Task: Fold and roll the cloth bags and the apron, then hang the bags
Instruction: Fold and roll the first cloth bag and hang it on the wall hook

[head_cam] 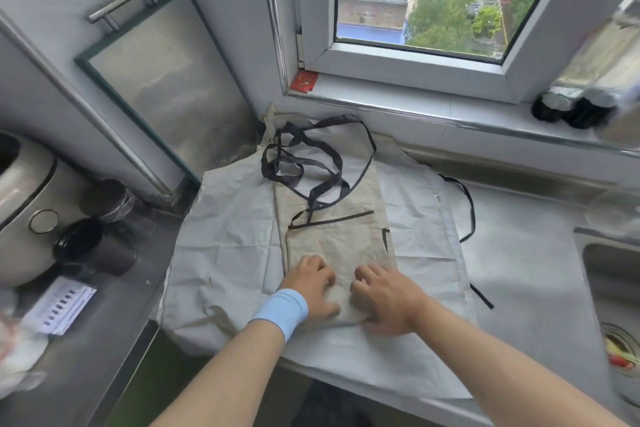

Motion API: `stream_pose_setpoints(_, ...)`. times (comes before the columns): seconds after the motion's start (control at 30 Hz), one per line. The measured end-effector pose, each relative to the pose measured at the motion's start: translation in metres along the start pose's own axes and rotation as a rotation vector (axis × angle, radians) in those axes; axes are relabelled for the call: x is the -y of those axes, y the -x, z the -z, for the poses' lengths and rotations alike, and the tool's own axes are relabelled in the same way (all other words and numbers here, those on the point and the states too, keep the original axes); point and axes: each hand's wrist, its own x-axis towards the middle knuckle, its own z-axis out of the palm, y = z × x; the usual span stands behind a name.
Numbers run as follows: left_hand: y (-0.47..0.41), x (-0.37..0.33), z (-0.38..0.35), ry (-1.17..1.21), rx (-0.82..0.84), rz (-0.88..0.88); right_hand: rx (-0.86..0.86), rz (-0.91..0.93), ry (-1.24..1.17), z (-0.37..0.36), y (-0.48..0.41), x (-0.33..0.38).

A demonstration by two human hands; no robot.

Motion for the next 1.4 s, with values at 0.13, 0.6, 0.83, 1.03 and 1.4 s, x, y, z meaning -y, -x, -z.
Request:
stream_pose_setpoints(0.13, 0.012, -0.001, -0.005, -0.047, 0.027, -0.024, -0.017, -0.041, 0.086, -0.004, 0.004, 0.009)
stream_pose_setpoints(0.6, 0.022, -0.022, 0.087, -0.088, 0.329, 0.082, 0.302, -0.342, -0.259, 0.088, 0.008, -0.004)
stream_pose_setpoints(0.83, 0.014, 0.007, 0.125, 0.114, 0.522, 0.163, 0.331, -0.437, -0.798, 0.120, 0.002, -0.037)
stream_pose_setpoints(1.03, -0.021, 0.026, 0.119, 0.277, -0.036, 0.156, -0.030, -0.563, -0.638, 0.104, -0.031, -0.067)
stream_pose_setpoints(1.4, -0.114, 0.049, 0.103, 0.254, 0.077, 0.162, -0.209, -0.770, -0.680, 0.053, -0.052, -0.113)
